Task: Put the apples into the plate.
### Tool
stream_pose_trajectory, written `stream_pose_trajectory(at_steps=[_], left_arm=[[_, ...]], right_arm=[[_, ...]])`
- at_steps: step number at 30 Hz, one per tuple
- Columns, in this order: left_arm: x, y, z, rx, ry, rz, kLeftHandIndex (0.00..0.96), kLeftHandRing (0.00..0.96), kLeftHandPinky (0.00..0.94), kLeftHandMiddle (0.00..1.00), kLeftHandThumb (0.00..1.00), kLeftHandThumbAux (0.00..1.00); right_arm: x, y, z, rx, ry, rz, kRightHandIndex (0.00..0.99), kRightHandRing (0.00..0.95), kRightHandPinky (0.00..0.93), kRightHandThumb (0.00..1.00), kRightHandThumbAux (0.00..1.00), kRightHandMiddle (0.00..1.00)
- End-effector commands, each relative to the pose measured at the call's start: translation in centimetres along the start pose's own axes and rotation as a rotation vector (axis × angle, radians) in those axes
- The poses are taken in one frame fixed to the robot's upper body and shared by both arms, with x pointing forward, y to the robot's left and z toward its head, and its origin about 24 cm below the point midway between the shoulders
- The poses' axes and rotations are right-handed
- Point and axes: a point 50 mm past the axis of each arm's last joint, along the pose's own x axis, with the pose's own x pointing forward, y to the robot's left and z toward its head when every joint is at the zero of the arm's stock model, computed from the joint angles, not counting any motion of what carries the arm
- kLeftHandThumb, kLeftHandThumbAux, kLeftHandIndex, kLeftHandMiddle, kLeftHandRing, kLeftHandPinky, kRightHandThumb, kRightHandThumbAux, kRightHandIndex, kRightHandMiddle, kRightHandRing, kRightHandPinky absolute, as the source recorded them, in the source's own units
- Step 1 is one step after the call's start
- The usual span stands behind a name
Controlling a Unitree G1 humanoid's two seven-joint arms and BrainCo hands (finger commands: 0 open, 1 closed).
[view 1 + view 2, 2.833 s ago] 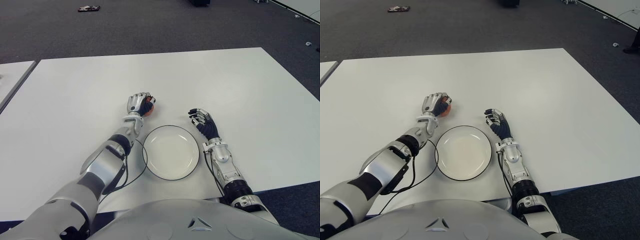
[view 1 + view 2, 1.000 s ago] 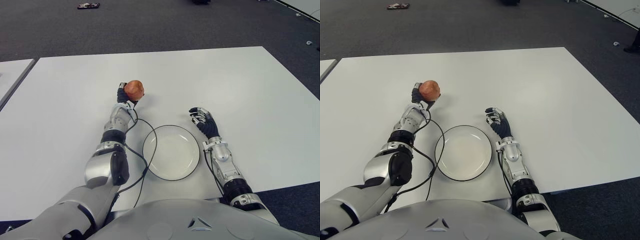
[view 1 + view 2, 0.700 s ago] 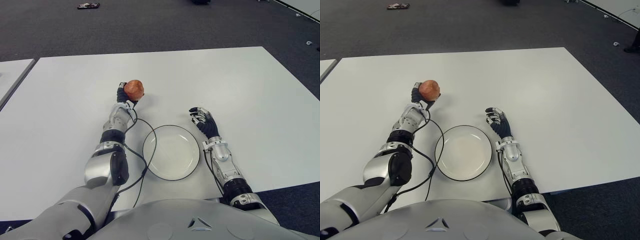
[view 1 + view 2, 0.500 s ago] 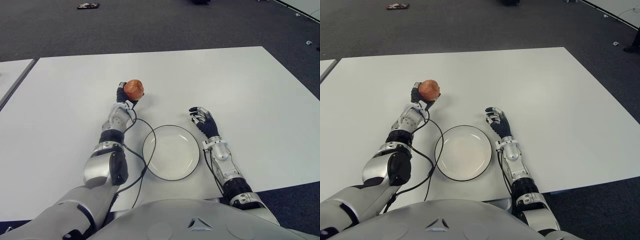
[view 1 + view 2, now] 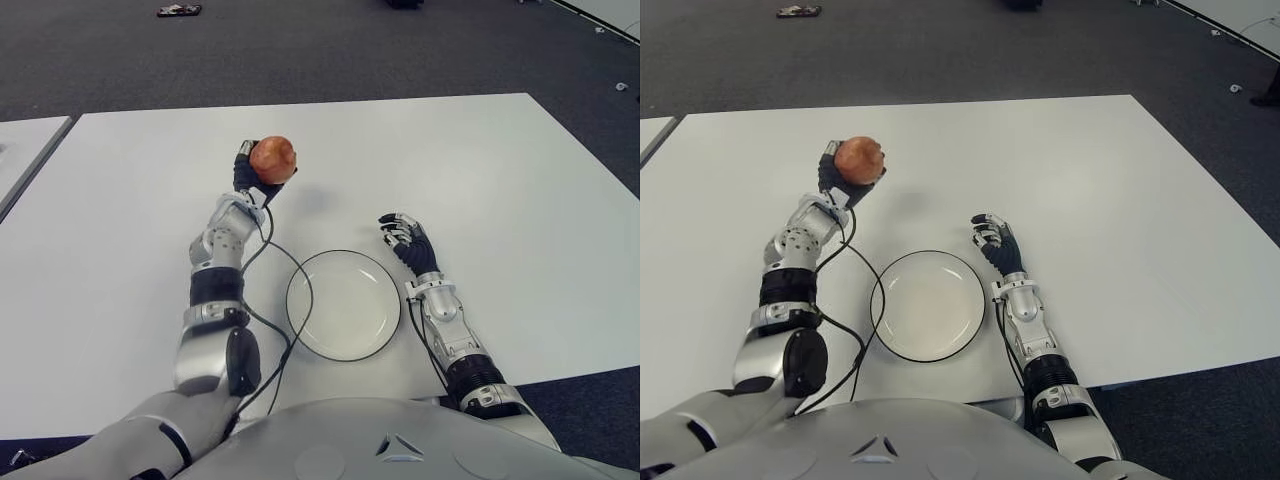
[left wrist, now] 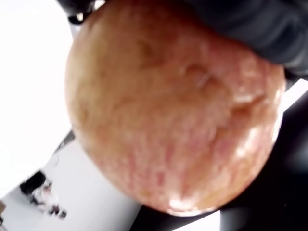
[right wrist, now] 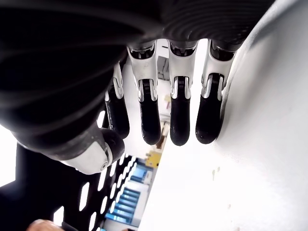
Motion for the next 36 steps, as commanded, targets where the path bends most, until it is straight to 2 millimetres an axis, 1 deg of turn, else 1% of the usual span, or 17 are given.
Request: stream_pose_trajectory(at_steps=[1,8,15,18,23,26,32,36], left_arm=[[-1.4,-2.4,-0.4,0.012,0.056,-0.076,0.444,0.875,0.901,0.85,0.728,0.696],[-3.4,-4.8,-1.0,-0.035,0.172,-0.169,0.445,0.872,0.894,0.846,0.73,0.696],[-5.0,-6.3,-1.0,-0.036,0.267,-0.286,0.445,0.877,0.886,0.855,0.73,0.696],[-5.9,-6.9,-1.1,-0.046,0.331,-0.363,0.445,0.876,0.886,0.859,0.731,0.696],[-6.7,-7.7,-1.5,-0.083,0.395,-0.44,0.445,0.872,0.885,0.863,0.732,0.696],[-7.4,-8.1,-2.2,-0.1,0.429,-0.469,0.445,0.867,0.879,0.859,0.733,0.696],[-8.1,-8.5,-3.1,-0.115,0.479,-0.49,0.445,0.859,0.877,0.854,0.734,0.696],[-8.3,-8.7,-3.2,-0.102,0.48,-0.479,0.444,0.859,0.879,0.853,0.735,0.697]], right_arm=[[-2.3,1.1,-3.3,0.007,0.183,0.041,0.304,0.32,0.334,0.664,0.669,0.332],[-2.3,1.0,-3.4,0.004,0.187,0.034,0.303,0.325,0.34,0.674,0.671,0.336],[-2.2,1.0,-3.4,-0.008,0.188,0.031,0.302,0.33,0.341,0.679,0.67,0.342],[-2.1,1.0,-3.4,-0.006,0.195,0.036,0.301,0.329,0.342,0.672,0.671,0.343],[-2.0,1.0,-3.6,0.003,0.202,0.038,0.302,0.326,0.336,0.66,0.675,0.34],[-2.0,1.0,-3.6,0.011,0.205,0.037,0.303,0.32,0.328,0.653,0.677,0.336],[-1.7,1.0,-3.7,0.014,0.209,0.03,0.302,0.318,0.343,0.638,0.677,0.326],[-1.7,1.0,-3.7,0.017,0.204,0.024,0.303,0.325,0.352,0.634,0.672,0.327]])
